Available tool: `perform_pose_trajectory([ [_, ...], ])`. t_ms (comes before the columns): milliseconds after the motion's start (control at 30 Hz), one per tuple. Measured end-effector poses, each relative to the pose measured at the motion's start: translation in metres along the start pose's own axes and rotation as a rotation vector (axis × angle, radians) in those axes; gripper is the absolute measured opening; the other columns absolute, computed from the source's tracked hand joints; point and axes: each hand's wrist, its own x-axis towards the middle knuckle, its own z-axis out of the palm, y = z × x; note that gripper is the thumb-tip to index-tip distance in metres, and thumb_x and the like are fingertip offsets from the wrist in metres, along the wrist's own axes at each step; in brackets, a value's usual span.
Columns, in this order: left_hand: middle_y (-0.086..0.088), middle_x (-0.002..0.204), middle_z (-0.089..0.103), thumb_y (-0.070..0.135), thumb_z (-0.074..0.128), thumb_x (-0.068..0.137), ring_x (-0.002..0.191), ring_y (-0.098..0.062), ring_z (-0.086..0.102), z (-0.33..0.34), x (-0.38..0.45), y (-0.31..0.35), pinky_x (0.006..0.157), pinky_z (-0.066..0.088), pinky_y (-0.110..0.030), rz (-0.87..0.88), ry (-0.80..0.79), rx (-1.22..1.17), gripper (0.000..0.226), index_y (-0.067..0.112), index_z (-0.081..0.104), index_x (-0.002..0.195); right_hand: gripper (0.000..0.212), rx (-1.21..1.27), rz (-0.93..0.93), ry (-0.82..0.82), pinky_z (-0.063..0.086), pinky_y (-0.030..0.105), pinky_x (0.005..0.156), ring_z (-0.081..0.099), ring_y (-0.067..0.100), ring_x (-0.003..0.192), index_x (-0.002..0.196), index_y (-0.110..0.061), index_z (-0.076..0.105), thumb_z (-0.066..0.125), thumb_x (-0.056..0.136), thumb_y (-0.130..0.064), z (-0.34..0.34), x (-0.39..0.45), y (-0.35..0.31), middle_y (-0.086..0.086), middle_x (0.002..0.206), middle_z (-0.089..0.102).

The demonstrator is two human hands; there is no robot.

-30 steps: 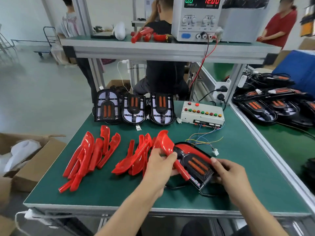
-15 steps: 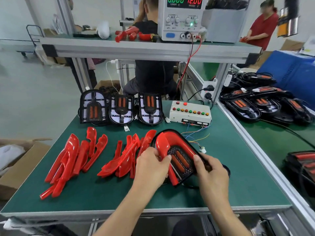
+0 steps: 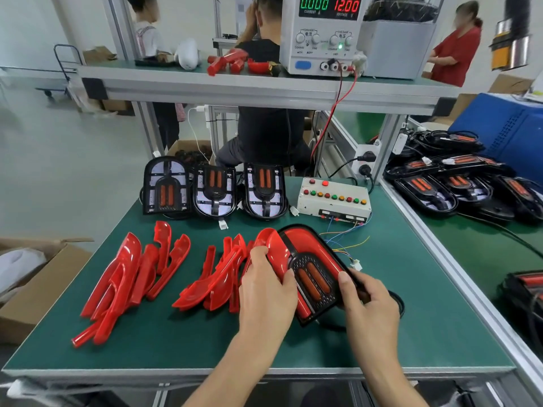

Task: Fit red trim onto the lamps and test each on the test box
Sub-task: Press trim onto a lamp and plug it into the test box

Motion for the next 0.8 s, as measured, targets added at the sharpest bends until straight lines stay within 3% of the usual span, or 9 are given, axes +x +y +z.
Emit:
perform_pose_trajectory([
  [267, 0.000, 0.084, 0.070, 0.051, 0.059, 0.095, 0.087, -0.022, 0.069, -0.001, 0.000, 0.000, 0.076, 0.052, -0.038, 0.082, -0.049, 0.239, 0.050, 0.028, 0.039, 0.134, 0.005, 0.035, 0.051, -0.010, 0.056, 0.048, 0.096, 0.072, 0.018, 0.098, 0.096, -0.040, 0.069, 0.070, 0.092, -0.044, 0.000, 0.004, 0.006, -0.007, 0.103, 0.074],
  [333, 0.005, 0.098, 0.069, 0.058, 0.062, 0.090, 0.096, -0.020, 0.068, -0.002, 0.000, 0.000, 0.080, 0.052, -0.037, 0.080, -0.001, 0.230, 0.058, 0.032, 0.036, 0.134, 0.012, 0.058, 0.073, -0.012, 0.057, 0.049, 0.096, 0.073, 0.019, 0.098, 0.098, -0.036, 0.073, 0.070, 0.091, -0.045, 0.000, 0.005, 0.008, -0.005, 0.103, 0.075],
  [433, 0.005, 0.140, 0.050, 0.069, 0.067, 0.079, 0.125, -0.018, 0.054, 0.000, -0.001, -0.005, 0.100, 0.046, -0.034, -0.001, -0.011, 0.071, 0.090, 0.034, 0.023, 0.149, 0.024, 0.090, 0.111, -0.016, 0.059, 0.050, 0.092, 0.074, 0.017, 0.096, 0.103, -0.025, 0.077, 0.069, 0.092, -0.046, 0.001, 0.007, 0.010, -0.006, 0.098, 0.078],
  [533, 0.005, 0.143, 0.050, 0.083, 0.068, 0.062, 0.130, -0.015, 0.052, 0.002, -0.001, -0.009, 0.111, 0.045, -0.043, -0.185, -0.090, -0.159, 0.113, 0.034, 0.023, 0.154, 0.018, 0.148, 0.133, -0.017, 0.060, 0.052, 0.089, 0.075, 0.018, 0.090, 0.098, -0.023, 0.078, 0.070, 0.095, -0.039, 0.000, 0.008, 0.011, -0.005, 0.091, 0.079],
  [600, 0.014, 0.127, 0.067, 0.079, 0.075, 0.062, 0.117, -0.007, 0.064, 0.003, 0.001, -0.014, 0.106, 0.051, -0.043, -0.276, -0.207, -0.402, 0.096, 0.030, 0.050, 0.141, 0.016, 0.167, 0.131, -0.025, 0.060, 0.053, 0.089, 0.075, 0.018, 0.089, 0.097, -0.024, 0.078, 0.070, 0.095, -0.037, 0.000, 0.007, 0.010, -0.005, 0.091, 0.079],
  [667, 0.008, 0.114, 0.076, 0.066, 0.081, 0.070, 0.107, -0.012, 0.072, 0.003, 0.004, -0.014, 0.099, 0.056, -0.043, -0.378, -0.418, -0.656, 0.067, 0.025, 0.067, 0.123, 0.017, 0.180, 0.136, -0.033, 0.060, 0.053, 0.090, 0.075, 0.017, 0.090, 0.097, -0.024, 0.078, 0.071, 0.094, -0.039, 0.000, 0.007, 0.007, -0.006, 0.092, 0.079],
  [733, 0.000, 0.113, 0.078, 0.053, 0.079, 0.074, 0.105, -0.019, 0.074, 0.003, 0.007, -0.015, 0.092, 0.059, -0.042, -0.420, -0.518, -0.765, 0.059, 0.018, 0.069, 0.120, 0.022, 0.206, 0.149, -0.037, 0.059, 0.052, 0.092, 0.075, 0.015, 0.090, 0.099, -0.023, 0.078, 0.072, 0.090, -0.042, 0.000, 0.007, 0.003, -0.006, 0.093, 0.079],
  [800, -0.003, 0.114, 0.077, 0.046, 0.080, 0.076, 0.106, -0.021, 0.074, 0.004, 0.010, -0.017, 0.092, 0.060, -0.042, -0.411, -0.517, -0.810, 0.057, 0.015, 0.068, 0.122, 0.030, 0.225, 0.164, -0.051, 0.059, 0.053, 0.093, 0.075, 0.014, 0.091, 0.099, -0.022, 0.078, 0.072, 0.084, -0.046, 0.001, 0.008, -0.001, -0.005, 0.094, 0.080],
])
